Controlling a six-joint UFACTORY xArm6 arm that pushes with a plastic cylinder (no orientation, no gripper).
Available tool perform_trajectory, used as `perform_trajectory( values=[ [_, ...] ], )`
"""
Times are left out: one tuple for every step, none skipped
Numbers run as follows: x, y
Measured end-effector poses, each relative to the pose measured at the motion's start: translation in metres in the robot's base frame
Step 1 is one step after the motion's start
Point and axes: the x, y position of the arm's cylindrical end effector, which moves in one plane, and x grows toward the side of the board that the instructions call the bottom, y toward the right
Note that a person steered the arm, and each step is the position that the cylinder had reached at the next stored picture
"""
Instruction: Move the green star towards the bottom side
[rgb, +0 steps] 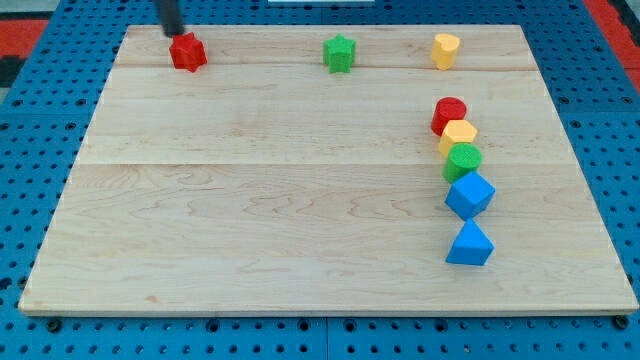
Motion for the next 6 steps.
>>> perform_trajectory(
  values=[
    [0.011,0.055],
    [0.016,0.131],
    [0.023,0.178],
    [0.03,0.225],
    [0.047,0.259],
    [0.052,0.304]
  ],
)
